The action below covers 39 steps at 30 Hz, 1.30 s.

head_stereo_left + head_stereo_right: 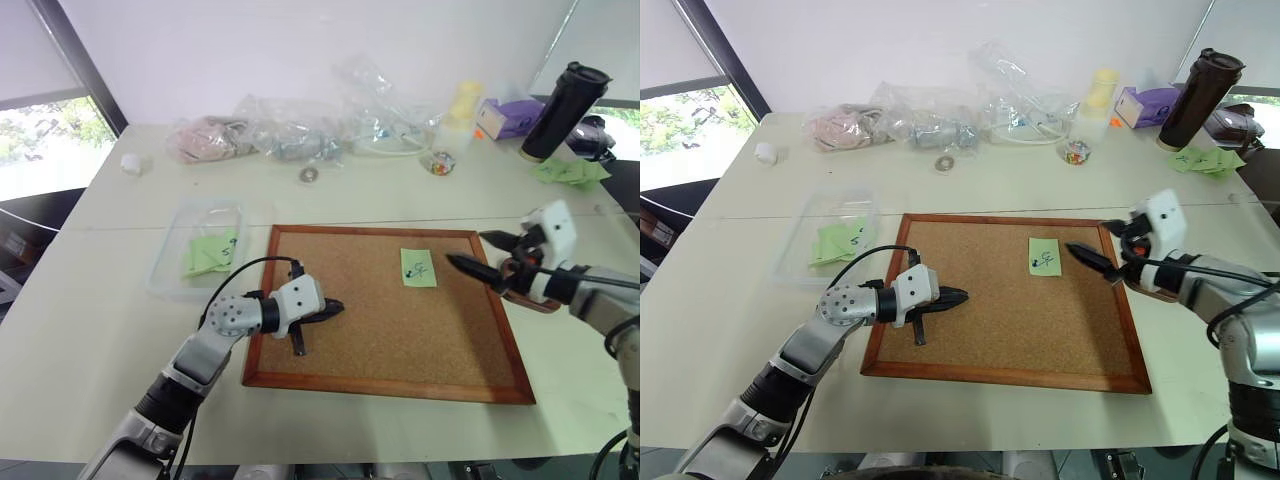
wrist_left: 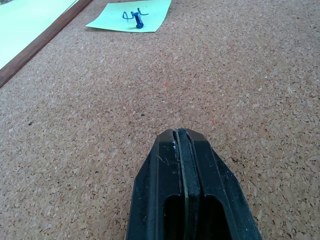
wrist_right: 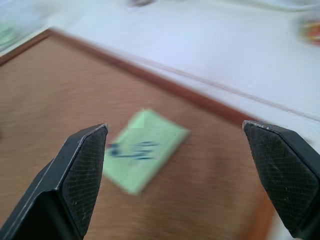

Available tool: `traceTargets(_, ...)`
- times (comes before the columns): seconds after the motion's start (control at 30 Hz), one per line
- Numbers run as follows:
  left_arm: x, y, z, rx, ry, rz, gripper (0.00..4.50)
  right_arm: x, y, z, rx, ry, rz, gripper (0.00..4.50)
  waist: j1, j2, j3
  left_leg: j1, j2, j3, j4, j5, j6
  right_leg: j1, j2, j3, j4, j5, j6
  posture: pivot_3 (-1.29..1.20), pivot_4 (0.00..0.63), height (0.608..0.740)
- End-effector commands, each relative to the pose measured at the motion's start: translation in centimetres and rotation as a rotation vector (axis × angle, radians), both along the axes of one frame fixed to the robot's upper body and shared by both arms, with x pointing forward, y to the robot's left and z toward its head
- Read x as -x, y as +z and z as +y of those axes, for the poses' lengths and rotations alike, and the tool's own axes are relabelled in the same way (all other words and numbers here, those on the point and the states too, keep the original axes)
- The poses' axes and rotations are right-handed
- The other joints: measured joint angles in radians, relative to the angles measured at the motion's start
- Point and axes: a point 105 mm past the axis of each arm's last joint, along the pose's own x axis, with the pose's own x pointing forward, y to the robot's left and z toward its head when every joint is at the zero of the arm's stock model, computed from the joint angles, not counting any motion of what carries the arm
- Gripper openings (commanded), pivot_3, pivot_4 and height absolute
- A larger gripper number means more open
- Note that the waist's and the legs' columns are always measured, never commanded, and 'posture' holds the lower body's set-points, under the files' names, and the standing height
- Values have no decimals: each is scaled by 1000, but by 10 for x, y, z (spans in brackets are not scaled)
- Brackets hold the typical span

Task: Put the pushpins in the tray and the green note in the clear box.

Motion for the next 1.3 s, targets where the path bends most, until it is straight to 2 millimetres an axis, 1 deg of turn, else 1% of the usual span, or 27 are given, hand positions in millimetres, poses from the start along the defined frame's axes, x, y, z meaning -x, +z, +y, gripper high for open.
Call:
traceTargets(0.03,3,-22,8,-67,21,62,0,-5,-4,27,14,75,-27,4443,0,0,0,0,0,0,0,0,0,0,0,0,0,0,0,0,150,740)
traceTargets(0.2,3,-21,8,-67,23,61,0,-8,-29,45,46,122,7,4443,0,0,0,0,0,0,0,0,0,0,0,0,0,0,0,0,150,740)
traceTargets(0.3,3,-21,8,-67,24,62,0,-9,-37,51,38,134,25,4443,0,0,0,0,0,0,0,0,0,0,0,0,0,0,0,0,150,740)
traceTargets(0.43,5,-22,8,-66,28,62,0,-13,-49,52,44,122,34,4443,-1,0,0,0,0,0,0,0,0,-1,0,0,0,0,0,0,150,740)
traceTargets(0.6,5,-21,9,-64,30,64,0,-14,-55,52,47,121,40,4443,-1,0,0,0,0,0,0,0,0,-1,0,0,0,0,0,0,150,740)
traceTargets(0.7,5,-21,9,-64,31,62,0,-16,-58,52,40,110,45,3624,-1,0,0,0,0,0,0,0,0,-1,0,0,0,0,0,0,150,740)
traceTargets(0.77,5,-21,9,-64,31,62,0,-17,-59,52,39,107,47,2529,-1,0,0,0,0,0,0,0,0,-1,0,0,0,0,0,0,150,740)
traceTargets(0.8,5,-21,9,-65,32,61,0,-17,-59,51,39,106,47,2093,-1,0,0,0,0,0,0,0,0,-1,0,0,0,0,0,0,150,740)
traceTargets(0.83,5,-21,8,-64,32,61,0,-16,-60,51,39,105,49,1491,-1,0,0,0,0,0,0,0,0,-1,0,0,0,0,0,0,150,740)
traceTargets(0.9,5,-21,8,-64,31,61,0,-15,-61,51,43,105,53,462,-1,0,0,0,0,0,0,0,0,-1,0,0,0,0,0,0,150,740)
traceTargets(0.93,5,-21,8,-63,31,61,0,-14,-61,51,44,107,55,52,-1,0,0,0,0,0,0,0,0,-1,0,0,0,0,0,0,150,740)
traceTargets(1.13,4,-21,8,-64,32,59,0,-15,-58,51,56,104,41,52,-1,0,0,0,0,0,-1,0,0,-1,0,0,0,0,0,0,150,740)
traceTargets(1.2,4,-21,8,-64,31,60,0,-15,-50,52,46,106,22,52,-1,0,0,0,0,0,0,0,0,-1,0,0,0,0,0,0,150,740)
traceTargets(1.3,4,-21,8,-66,30,61,0,-14,-31,53,30,112,-23,52,-1,0,0,0,0,0,-1,0,0,-1,0,0,0,0,0,0,150,740)
